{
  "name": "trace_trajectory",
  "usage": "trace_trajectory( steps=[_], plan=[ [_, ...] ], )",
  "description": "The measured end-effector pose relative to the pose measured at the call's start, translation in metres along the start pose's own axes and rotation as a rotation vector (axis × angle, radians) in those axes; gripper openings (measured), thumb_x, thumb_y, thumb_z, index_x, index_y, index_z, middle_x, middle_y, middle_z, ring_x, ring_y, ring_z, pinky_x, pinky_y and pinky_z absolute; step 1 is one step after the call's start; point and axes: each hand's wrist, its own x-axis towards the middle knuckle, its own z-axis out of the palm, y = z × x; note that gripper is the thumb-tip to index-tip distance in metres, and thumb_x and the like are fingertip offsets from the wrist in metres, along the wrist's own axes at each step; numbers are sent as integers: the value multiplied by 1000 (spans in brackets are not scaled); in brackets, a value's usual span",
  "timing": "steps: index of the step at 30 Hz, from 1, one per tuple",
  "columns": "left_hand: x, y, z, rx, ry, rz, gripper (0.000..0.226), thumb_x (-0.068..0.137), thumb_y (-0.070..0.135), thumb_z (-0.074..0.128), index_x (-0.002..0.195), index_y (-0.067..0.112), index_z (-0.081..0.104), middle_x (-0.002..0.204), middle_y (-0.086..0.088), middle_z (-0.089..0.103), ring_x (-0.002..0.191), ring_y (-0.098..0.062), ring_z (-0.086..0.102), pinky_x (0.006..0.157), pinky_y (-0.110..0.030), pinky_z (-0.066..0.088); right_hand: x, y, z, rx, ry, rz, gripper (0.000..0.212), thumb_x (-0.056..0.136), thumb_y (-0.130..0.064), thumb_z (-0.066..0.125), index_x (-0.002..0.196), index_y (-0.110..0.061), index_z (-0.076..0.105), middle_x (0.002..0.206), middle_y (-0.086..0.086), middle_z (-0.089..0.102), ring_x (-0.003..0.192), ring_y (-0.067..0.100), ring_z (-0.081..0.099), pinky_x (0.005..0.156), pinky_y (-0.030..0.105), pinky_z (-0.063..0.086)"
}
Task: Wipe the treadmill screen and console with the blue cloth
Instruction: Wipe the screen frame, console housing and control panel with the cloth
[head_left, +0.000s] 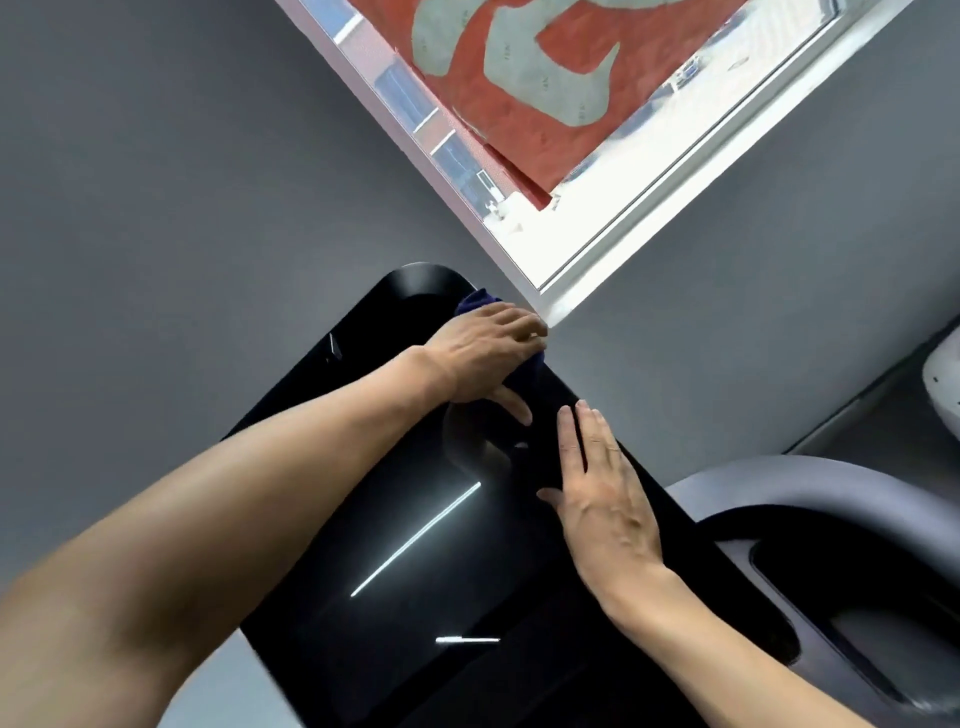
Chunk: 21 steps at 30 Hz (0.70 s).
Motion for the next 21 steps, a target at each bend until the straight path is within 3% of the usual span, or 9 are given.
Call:
trace_trajectory(
  steps=[3, 5, 8, 13, 18, 21],
  plan=[
    [1, -9, -13, 45, -15, 3, 92, 72, 86, 58, 141, 25, 52, 131, -6, 47, 122, -25, 45, 102, -35, 41, -5, 0, 4, 22, -26, 73, 102, 74, -39, 84, 156, -7, 31, 156, 24, 38, 140, 39, 44, 111, 45, 40],
    [-1, -33, -33, 104, -96, -36, 92, 72, 85, 57, 143, 27, 50, 126, -3, 49, 116, -23, 50, 98, -36, 44, -9, 0, 3, 26, -63, 126, 98, 80, -42, 79, 159, -15, 27, 159, 18, 34, 138, 45, 44, 109, 51, 44],
    [-7, -65, -49, 169, -162, -124, 94, 73, 82, 56, 148, 25, 46, 132, 0, 54, 121, -24, 53, 107, -34, 39, -15, 1, 2, 29, -76, 154, 92, 85, -43, 71, 160, -20, 23, 162, 17, 30, 135, 51, 43, 110, 57, 42],
    [-10, -31, -25, 80, -44, -58, 85, 83, 68, 61, 141, 7, 51, 143, -13, 55, 142, -31, 43, 123, -39, 23, -21, 5, 5, 22, -69, 160, 93, 87, -43, 70, 158, -6, 24, 162, 21, 27, 139, 49, 40, 114, 55, 38],
    [3, 49, 7, 38, 4, 72, 91, 80, 72, 59, 137, 1, 55, 137, -18, 60, 135, -34, 51, 120, -43, 29, -29, 14, 4, 12, -119, 177, 100, 78, -32, 86, 151, 7, 31, 156, 27, 36, 133, 48, 47, 109, 53, 44],
    [4, 45, -8, 24, -91, 116, 104, 75, 80, 56, 145, 4, 48, 146, -13, 53, 141, -30, 44, 122, -36, 20, -39, 22, -1, 10, -217, 237, 100, 74, -34, 88, 149, 6, 37, 147, 34, 43, 124, 51, 53, 104, 56, 48]
  ],
)
